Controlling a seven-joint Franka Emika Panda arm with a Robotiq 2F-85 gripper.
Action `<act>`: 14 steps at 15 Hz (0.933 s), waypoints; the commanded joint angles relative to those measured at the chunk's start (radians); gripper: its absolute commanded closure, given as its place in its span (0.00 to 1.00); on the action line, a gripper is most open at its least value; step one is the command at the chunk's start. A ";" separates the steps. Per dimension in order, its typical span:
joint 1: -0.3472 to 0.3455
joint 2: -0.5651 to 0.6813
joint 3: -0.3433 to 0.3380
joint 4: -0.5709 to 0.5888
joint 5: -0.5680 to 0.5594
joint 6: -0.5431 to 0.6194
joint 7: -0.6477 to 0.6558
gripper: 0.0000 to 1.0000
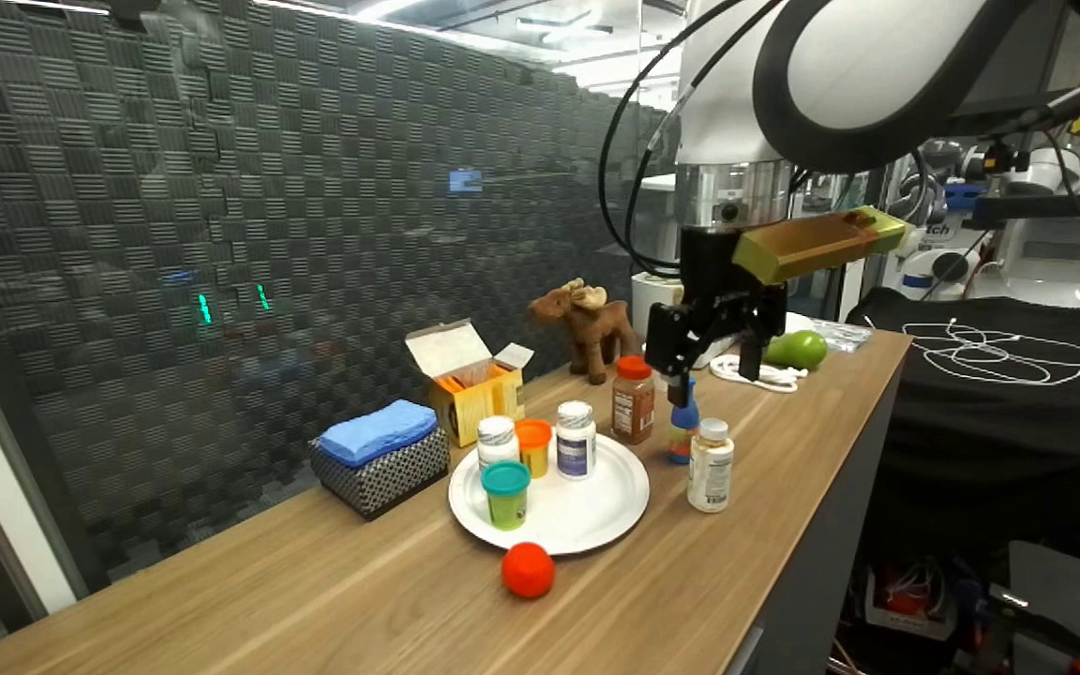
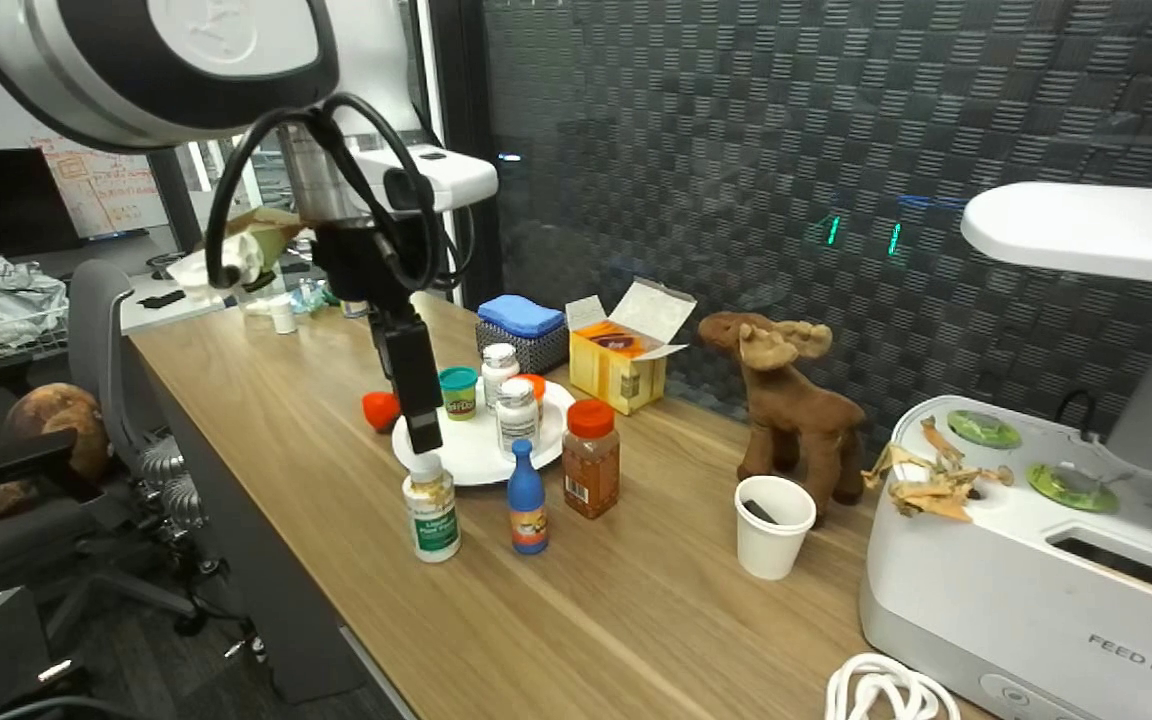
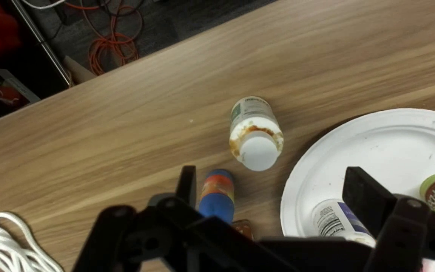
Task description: Pick up all the objects surrounding the white plate and arrange them on the plate
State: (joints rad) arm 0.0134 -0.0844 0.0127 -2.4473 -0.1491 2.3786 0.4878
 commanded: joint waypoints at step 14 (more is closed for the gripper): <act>-0.019 0.087 -0.011 0.002 0.243 0.022 -0.171 0.25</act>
State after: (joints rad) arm -0.0044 -0.0148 0.0048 -2.4659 0.0868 2.3945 0.3268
